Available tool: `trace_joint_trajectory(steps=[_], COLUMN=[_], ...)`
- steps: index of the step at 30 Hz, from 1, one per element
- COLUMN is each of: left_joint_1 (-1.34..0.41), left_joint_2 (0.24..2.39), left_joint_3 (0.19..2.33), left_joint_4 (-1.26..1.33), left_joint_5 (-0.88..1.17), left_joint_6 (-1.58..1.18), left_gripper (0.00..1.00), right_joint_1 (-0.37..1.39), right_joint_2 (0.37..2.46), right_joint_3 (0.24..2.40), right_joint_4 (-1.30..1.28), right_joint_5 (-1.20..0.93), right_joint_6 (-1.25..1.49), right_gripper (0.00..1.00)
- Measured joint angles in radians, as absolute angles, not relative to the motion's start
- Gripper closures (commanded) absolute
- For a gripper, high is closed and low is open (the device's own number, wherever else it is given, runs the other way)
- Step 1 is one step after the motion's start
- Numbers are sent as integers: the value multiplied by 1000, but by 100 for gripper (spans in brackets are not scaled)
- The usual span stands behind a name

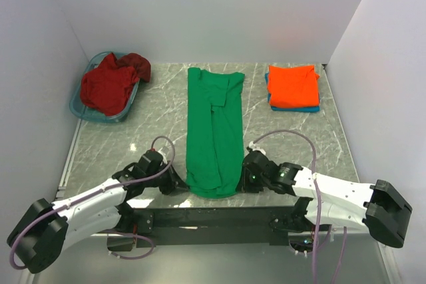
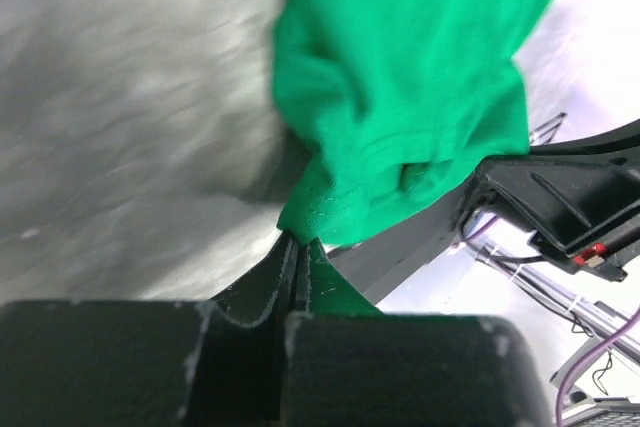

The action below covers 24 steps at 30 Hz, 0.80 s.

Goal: Fold and stack the t-shirts
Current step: Fold the tshirt

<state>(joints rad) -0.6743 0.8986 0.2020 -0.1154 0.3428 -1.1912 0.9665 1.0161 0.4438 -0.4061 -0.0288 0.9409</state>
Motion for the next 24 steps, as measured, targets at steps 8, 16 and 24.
trace_joint_trajectory(steps=[8, 16, 24], left_joint_1=[-674, -627, -517], left_joint_2=[1027, 1124, 1219], left_joint_3=[374, 529, 621], left_joint_4=[-127, -148, -132], left_joint_5=[296, 264, 270], left_joint_6=[-1100, -1001, -935], left_gripper=[100, 100, 100], right_joint_1=[956, 865, 726], right_joint_2=[1028, 1104, 1196], right_joint_3=[580, 696, 775], right_joint_4=[-451, -447, -400], right_joint_5=[99, 164, 155], right_joint_6=[873, 772, 671], right_gripper=[92, 93, 94])
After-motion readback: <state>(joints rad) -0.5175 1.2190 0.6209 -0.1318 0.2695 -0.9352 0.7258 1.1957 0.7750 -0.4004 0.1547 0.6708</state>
